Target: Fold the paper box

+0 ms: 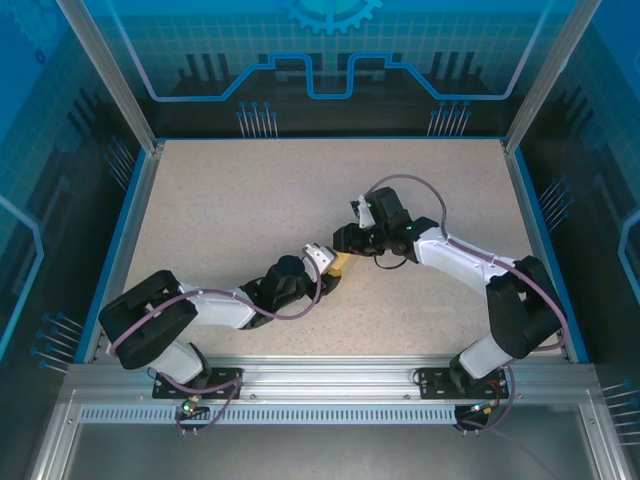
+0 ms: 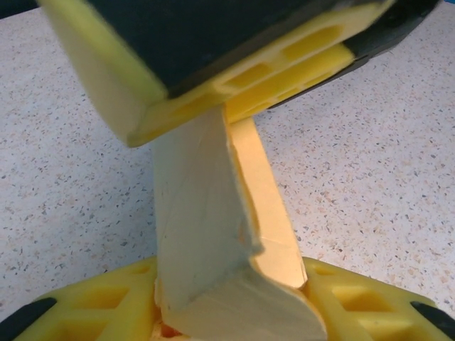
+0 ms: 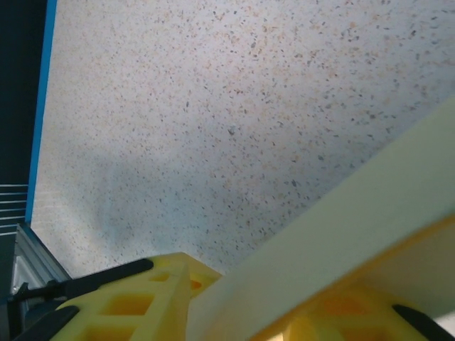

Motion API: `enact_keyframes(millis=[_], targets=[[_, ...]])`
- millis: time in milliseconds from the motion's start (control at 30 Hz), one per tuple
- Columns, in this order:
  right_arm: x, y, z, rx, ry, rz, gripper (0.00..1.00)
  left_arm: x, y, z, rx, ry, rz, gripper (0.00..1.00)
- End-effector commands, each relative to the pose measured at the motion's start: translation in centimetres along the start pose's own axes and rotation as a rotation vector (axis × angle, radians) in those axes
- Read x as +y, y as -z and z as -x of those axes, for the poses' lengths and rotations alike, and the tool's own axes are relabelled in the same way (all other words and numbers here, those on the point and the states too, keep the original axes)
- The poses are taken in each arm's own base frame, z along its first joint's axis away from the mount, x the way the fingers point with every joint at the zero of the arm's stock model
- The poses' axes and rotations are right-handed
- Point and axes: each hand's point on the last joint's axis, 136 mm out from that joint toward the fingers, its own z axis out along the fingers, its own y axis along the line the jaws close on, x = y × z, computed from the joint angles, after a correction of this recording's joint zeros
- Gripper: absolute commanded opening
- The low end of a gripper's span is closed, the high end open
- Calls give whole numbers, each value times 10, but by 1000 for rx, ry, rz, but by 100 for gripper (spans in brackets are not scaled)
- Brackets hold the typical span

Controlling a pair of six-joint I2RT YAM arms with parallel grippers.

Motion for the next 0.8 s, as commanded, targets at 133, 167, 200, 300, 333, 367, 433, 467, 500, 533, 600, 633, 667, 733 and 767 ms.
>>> enact_keyframes(millis=[133, 167, 200, 300, 333, 367, 433, 467, 500, 533, 600, 633, 667, 733, 767], targets=[[10, 44, 19, -56, 137, -24, 45, 7, 11, 12, -10, -15, -85, 41], [12, 48, 20, -56, 177, -26, 46, 8, 12, 13, -7, -18, -101, 41], [14, 54, 21, -60, 216, -32, 47, 9, 13, 15, -8, -23, -120, 41], [16, 69, 29, -85, 352, -57, 49, 12, 15, 20, -9, -44, -161, 40], [14, 73, 33, -93, 388, -69, 49, 13, 16, 20, -12, -57, -170, 40], [12, 76, 38, -101, 425, -78, 50, 16, 17, 22, -17, -65, -179, 40], [6, 81, 47, -117, 486, -103, 51, 22, 19, 26, -22, -64, -201, 40], [2, 84, 52, -129, 512, -115, 51, 25, 19, 26, -16, -63, -212, 40], [1, 85, 55, -136, 546, -109, 52, 27, 19, 28, -14, -62, -222, 40], [-1, 84, 57, -144, 578, -109, 53, 29, 19, 29, -12, -59, -235, 40], [-9, 82, 62, -151, 635, -138, 53, 31, 20, 33, -15, -60, -270, 39], [-13, 80, 63, -145, 663, -149, 54, 30, 21, 34, -21, -78, -294, 39], [-18, 78, 66, -137, 692, -168, 54, 28, 21, 34, -28, -106, -313, 39], [-23, 71, 66, -112, 774, -179, 54, 29, 21, 31, -30, -138, -323, 39], [-22, 69, 66, -103, 822, -174, 53, 31, 22, 30, -31, -141, -325, 39]])
